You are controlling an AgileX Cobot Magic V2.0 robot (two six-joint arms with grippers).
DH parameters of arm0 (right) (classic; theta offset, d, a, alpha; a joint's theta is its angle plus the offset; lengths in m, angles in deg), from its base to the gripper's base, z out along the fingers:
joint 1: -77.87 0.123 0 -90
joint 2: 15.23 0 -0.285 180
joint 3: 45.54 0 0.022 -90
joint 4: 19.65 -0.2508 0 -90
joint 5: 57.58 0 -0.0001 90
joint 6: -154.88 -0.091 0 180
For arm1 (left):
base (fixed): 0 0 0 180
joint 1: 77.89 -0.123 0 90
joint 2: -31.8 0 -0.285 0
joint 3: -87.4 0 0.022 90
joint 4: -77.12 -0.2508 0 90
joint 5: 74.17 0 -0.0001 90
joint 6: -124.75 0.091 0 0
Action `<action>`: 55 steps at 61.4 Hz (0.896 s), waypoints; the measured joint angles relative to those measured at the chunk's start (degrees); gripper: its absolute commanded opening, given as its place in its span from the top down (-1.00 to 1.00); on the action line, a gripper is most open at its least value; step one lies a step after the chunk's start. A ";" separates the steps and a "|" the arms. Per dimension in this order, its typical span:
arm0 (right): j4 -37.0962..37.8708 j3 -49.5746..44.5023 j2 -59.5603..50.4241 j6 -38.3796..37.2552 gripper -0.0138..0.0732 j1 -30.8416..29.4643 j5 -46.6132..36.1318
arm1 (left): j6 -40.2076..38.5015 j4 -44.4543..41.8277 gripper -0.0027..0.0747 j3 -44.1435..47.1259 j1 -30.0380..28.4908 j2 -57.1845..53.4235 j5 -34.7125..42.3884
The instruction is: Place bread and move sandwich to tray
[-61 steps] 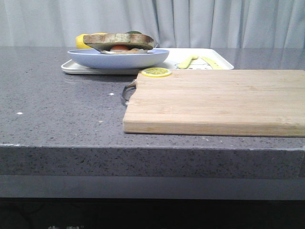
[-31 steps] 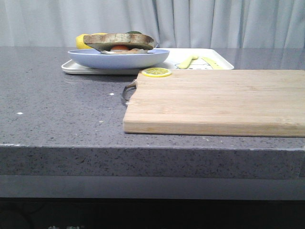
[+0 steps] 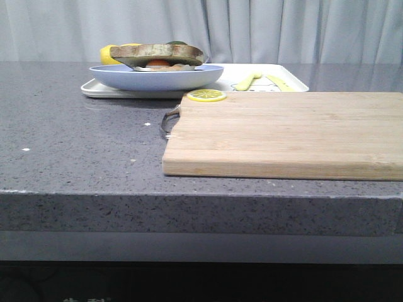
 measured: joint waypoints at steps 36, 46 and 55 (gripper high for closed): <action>-3.03 -16.52 -6.89 0.11 0.84 -6.99 -12.90 | 0.10 0.00 0.98 0.00 0.00 0.00 0.00; -3.03 -16.52 -6.89 0.11 0.84 -6.99 -12.80 | 0.10 0.00 0.98 0.00 0.00 0.00 0.00; -3.03 -16.52 -6.89 0.11 0.84 -6.99 -12.71 | 0.10 0.00 0.98 0.00 0.00 0.00 0.00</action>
